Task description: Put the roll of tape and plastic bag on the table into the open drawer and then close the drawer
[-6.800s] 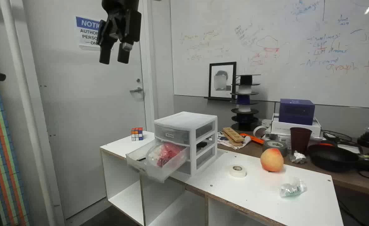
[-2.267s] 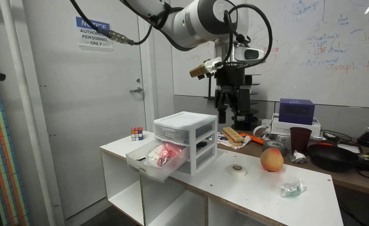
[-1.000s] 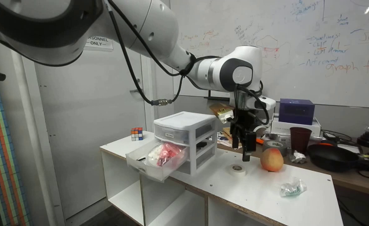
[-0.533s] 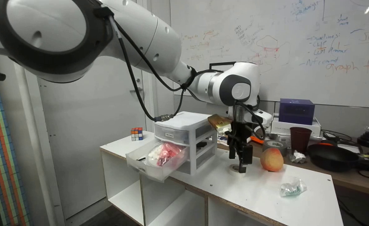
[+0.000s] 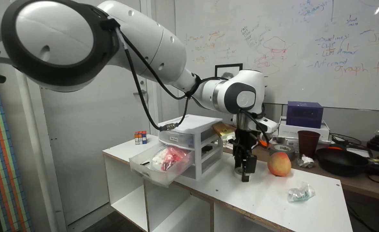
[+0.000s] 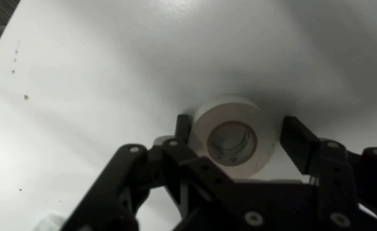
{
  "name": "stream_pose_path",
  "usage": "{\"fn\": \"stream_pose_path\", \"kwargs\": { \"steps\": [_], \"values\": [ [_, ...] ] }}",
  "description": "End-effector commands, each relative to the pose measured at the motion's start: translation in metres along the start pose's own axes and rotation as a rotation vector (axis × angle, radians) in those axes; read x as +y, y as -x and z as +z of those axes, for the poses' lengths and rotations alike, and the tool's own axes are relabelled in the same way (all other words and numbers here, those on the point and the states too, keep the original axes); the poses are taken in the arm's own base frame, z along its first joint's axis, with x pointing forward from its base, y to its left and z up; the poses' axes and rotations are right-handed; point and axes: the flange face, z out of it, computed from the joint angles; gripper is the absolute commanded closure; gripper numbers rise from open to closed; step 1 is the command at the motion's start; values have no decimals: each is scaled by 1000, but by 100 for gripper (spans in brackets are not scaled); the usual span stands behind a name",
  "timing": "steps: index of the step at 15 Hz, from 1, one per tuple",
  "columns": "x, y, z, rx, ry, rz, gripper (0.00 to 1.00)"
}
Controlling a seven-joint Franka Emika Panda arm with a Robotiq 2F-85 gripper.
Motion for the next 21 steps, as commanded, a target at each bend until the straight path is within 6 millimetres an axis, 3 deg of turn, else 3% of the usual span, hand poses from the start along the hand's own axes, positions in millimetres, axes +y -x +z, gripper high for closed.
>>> {"fn": "stream_pose_path", "kwargs": {
  "steps": [1,2,5,8,15,21],
  "values": [
    [-3,1,-13,40,44,31,58],
    [-1,2,-15,40,55,31,65],
    [2,12,-23,18,84,24,66],
    [6,30,-45,-15,96,9,66],
    [22,82,-138,20,96,-8,66],
    [60,138,-202,38,98,-76,66]
  ]
}}
